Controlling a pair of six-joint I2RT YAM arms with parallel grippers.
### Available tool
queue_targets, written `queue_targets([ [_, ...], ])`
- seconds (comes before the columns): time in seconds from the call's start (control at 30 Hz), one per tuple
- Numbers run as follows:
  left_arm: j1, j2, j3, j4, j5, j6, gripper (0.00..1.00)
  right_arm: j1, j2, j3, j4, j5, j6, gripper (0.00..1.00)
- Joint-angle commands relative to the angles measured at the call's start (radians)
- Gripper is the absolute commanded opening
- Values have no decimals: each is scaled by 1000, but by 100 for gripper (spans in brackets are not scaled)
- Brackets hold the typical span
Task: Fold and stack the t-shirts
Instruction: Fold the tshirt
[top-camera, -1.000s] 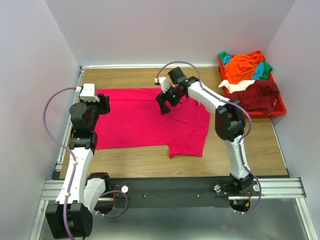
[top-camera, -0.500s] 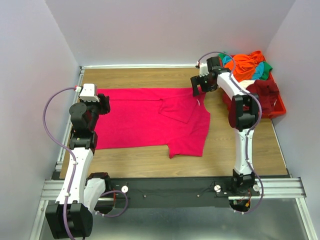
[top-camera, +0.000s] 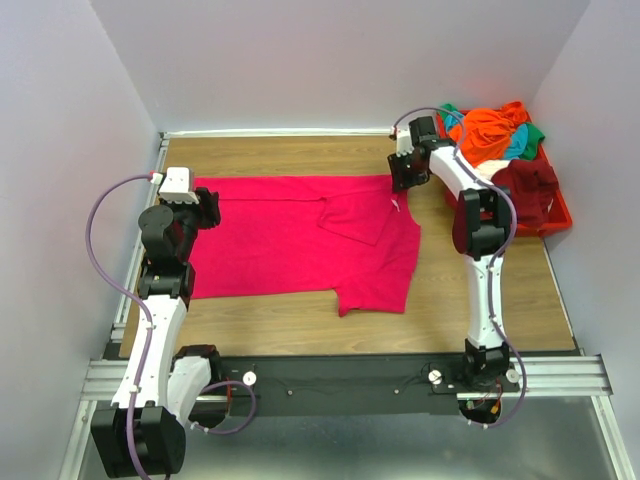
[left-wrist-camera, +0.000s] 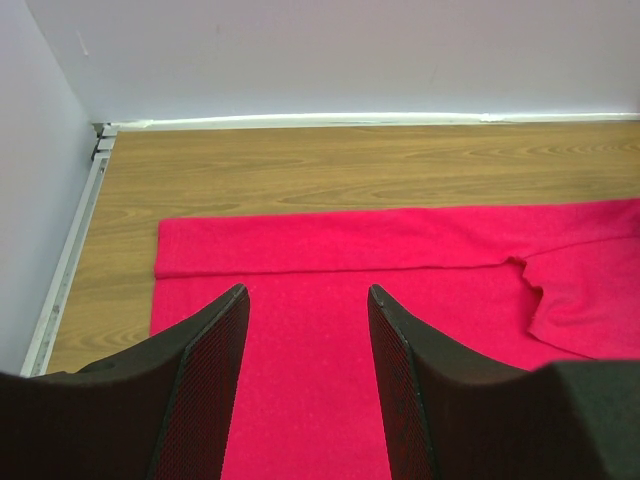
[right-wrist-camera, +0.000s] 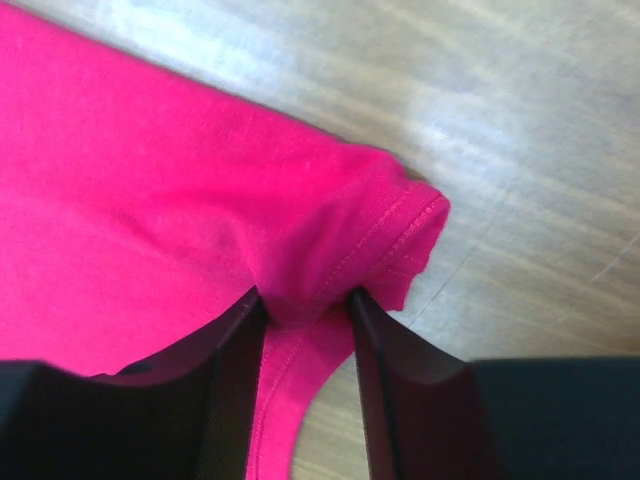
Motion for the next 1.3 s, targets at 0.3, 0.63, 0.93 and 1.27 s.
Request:
queue_targets([
  [0.3, -4, 24, 0, 9, 3, 3, 59, -10, 324, 455, 24, 297, -79, 38],
  [0.63, -1, 101, -12, 12, -26, -103, 98, -7, 214, 437, 205, 273, -136, 100],
  [0.93, -5, 89, -21, -19, 81, -84, 89, 5, -299, -185, 164, -412, -387, 100],
  [1.27, -71, 18, -27, -45, 52, -63, 86, 71, -847, -952, -108, -396, -971, 78],
])
